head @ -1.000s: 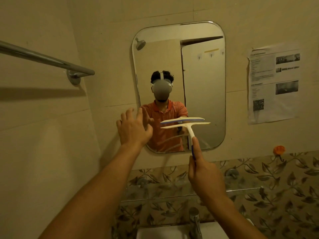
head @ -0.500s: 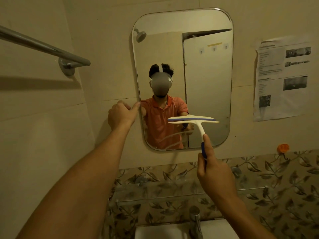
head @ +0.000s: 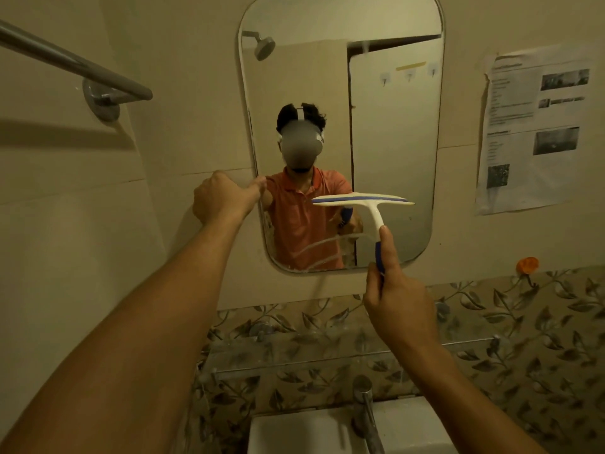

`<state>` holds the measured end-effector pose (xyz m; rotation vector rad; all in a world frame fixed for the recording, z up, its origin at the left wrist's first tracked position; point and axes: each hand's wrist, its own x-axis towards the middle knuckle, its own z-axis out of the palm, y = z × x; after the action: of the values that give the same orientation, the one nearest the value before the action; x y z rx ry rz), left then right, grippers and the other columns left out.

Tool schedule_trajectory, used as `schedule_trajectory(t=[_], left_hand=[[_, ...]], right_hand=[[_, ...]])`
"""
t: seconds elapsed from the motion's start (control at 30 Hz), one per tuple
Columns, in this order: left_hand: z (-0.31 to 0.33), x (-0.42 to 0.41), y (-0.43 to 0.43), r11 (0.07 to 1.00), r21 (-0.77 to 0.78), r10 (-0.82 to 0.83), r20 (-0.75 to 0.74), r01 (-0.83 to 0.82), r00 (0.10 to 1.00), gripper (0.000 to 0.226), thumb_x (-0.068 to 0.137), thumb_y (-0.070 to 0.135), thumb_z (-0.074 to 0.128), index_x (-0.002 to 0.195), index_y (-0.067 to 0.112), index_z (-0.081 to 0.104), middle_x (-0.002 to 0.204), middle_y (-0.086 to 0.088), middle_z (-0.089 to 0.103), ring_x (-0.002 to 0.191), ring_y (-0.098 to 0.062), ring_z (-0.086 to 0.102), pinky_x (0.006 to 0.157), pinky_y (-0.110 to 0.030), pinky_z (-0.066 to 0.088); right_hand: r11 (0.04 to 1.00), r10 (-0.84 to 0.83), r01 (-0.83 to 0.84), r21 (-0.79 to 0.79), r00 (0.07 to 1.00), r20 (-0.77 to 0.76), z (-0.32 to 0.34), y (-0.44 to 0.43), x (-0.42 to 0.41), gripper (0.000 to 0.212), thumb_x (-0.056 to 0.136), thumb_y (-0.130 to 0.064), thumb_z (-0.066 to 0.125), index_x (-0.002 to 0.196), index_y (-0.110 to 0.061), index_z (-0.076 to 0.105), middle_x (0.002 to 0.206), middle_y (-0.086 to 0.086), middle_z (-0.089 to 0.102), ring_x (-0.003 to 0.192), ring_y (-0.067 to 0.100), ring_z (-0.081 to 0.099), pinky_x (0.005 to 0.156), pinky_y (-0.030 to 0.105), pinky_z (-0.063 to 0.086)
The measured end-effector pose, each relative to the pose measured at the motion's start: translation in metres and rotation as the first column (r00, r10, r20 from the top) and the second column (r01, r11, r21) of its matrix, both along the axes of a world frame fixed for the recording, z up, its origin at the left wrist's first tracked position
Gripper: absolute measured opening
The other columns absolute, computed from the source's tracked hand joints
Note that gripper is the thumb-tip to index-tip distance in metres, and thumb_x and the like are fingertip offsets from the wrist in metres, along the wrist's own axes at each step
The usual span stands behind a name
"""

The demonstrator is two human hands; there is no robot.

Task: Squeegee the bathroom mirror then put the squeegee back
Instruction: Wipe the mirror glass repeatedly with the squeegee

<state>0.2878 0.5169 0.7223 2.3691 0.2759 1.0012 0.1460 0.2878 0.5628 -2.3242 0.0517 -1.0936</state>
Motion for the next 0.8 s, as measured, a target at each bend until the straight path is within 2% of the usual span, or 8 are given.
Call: schedule_trajectory(t=[0.13, 0.27, 0.37, 0.6, 0.73, 0.8], left_hand=[[0.005, -0.005, -0.003, 1.000, -0.024, -0.016, -0.063, 0.014, 0.998, 0.077, 0.076, 0.079, 0.061, 0.108, 0.009, 0.064, 0.107, -0.010, 0.065, 0.103, -0.032, 0.062, 0.066, -0.036, 0.040], [0.006, -0.009, -0.006, 0.997, -0.067, -0.039, -0.077, 0.033, 0.996, 0.064, 0.080, 0.074, 0.064, 0.094, 0.012, 0.059, 0.100, -0.011, 0.061, 0.089, -0.027, 0.055, 0.066, -0.036, 0.039], [0.004, -0.008, -0.006, 0.995, -0.097, -0.038, -0.063, 0.032, 0.997, 0.071, 0.078, 0.073, 0.067, 0.109, 0.009, 0.064, 0.111, -0.013, 0.065, 0.103, -0.032, 0.061, 0.069, -0.035, 0.041], [0.007, -0.003, -0.002, 0.992, -0.123, -0.028, -0.101, 0.016, 0.994, 0.084, 0.071, 0.079, 0.068, 0.116, 0.008, 0.065, 0.114, -0.013, 0.066, 0.105, -0.033, 0.063, 0.073, -0.038, 0.049], [0.007, -0.002, -0.003, 0.993, -0.116, -0.034, -0.102, 0.022, 0.994, 0.084, 0.071, 0.079, 0.068, 0.116, 0.008, 0.064, 0.114, -0.014, 0.066, 0.104, -0.034, 0.063, 0.074, -0.038, 0.050], [0.008, -0.004, -0.004, 0.993, -0.113, -0.033, -0.109, 0.021, 0.994, 0.084, 0.072, 0.078, 0.068, 0.118, 0.008, 0.063, 0.116, -0.014, 0.066, 0.106, -0.034, 0.063, 0.076, -0.038, 0.050]], right_hand=[[0.998, -0.050, 0.049, -0.029, 0.998, -0.035, -0.004, -0.001, 0.002, 0.078, 0.106, -0.031, 0.041, 0.157, -0.039, -0.017, 0.058, -0.005, 0.051, 0.046, 0.014, 0.051, 0.045, 0.038, 0.053], [0.995, -0.087, 0.086, -0.044, 0.995, -0.040, -0.010, 0.002, 0.004, 0.078, 0.106, -0.031, 0.039, 0.156, -0.039, -0.020, 0.057, -0.003, 0.050, 0.045, 0.016, 0.050, 0.044, 0.039, 0.052], [0.993, -0.112, 0.110, -0.047, 0.993, -0.039, -0.024, 0.003, 0.006, 0.079, 0.106, -0.030, 0.040, 0.156, -0.039, -0.021, 0.055, -0.003, 0.048, 0.043, 0.016, 0.048, 0.043, 0.039, 0.050], [0.995, -0.096, 0.097, 0.003, 0.994, -0.045, -0.060, 0.014, 0.007, 0.084, 0.105, -0.028, 0.043, 0.154, -0.042, -0.023, 0.053, -0.006, 0.044, 0.043, 0.013, 0.045, 0.041, 0.036, 0.046], [0.995, -0.101, 0.101, 0.000, 0.994, -0.034, -0.066, 0.017, 0.004, 0.082, 0.105, -0.029, 0.042, 0.153, -0.042, -0.024, 0.053, -0.008, 0.042, 0.042, 0.009, 0.042, 0.039, 0.027, 0.033], [0.994, -0.108, 0.108, 0.010, 0.994, -0.026, -0.069, 0.017, 0.005, 0.083, 0.105, -0.030, 0.041, 0.153, -0.045, -0.025, 0.052, -0.008, 0.041, 0.042, 0.010, 0.042, 0.039, 0.028, 0.035]])
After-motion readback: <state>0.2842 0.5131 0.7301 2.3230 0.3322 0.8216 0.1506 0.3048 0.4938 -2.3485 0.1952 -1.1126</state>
